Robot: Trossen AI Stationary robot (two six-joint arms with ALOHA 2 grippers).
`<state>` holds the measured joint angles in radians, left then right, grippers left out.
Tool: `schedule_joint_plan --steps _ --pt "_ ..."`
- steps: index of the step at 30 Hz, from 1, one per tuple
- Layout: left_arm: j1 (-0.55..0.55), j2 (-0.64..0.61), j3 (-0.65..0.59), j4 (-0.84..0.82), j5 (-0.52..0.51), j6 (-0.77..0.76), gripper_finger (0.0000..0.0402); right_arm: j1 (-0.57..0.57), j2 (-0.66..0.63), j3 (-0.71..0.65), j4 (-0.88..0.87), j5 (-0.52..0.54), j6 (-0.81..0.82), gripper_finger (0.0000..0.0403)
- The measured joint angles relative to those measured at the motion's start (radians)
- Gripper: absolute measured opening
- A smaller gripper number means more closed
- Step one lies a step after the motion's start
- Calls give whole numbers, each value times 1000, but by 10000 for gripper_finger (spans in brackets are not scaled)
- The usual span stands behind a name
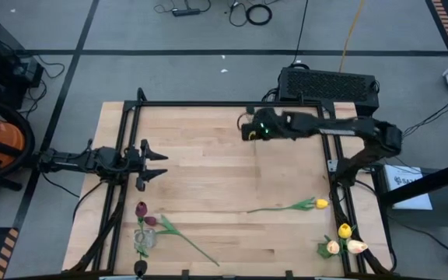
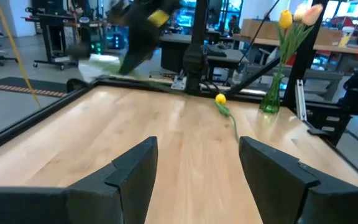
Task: Sort flowers into vase by color
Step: Put the black tulip into the transparent vase
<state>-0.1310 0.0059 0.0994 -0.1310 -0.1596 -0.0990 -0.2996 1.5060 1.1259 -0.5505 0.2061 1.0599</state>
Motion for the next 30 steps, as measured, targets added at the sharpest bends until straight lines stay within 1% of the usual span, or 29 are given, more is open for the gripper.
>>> schedule_joint_plan --steps 2,6,8,10,14,17,20,22,27,30 --pt "0 0 0 16 5 -14 232 67 -53 21 4 51 24 2" --pt "0 0 0 87 18 -117 232 209 -117 49 5 162 75 1" --pt "0 0 0 128 19 -165 232 297 -127 61 16 215 82 1" --pt "0 5 11 155 19 -189 232 377 -128 70 61 292 71 1" --pt "0 69 91 145 19 -192 232 515 -117 76 188 469 29 1" --pt "0 173 184 145 20 -180 232 597 -116 76 267 587 -31 1" --pt "0 312 289 147 20 -176 232 652 -118 76 359 684 -151 0" --pt "0 412 357 145 35 -175 232 679 -117 76 438 704 -263 0" --pt "-5 673 525 151 120 -177 232 718 -112 76 636 703 -556 0" --pt "-17 796 606 172 125 -177 232 742 -112 76 730 681 -670 0"
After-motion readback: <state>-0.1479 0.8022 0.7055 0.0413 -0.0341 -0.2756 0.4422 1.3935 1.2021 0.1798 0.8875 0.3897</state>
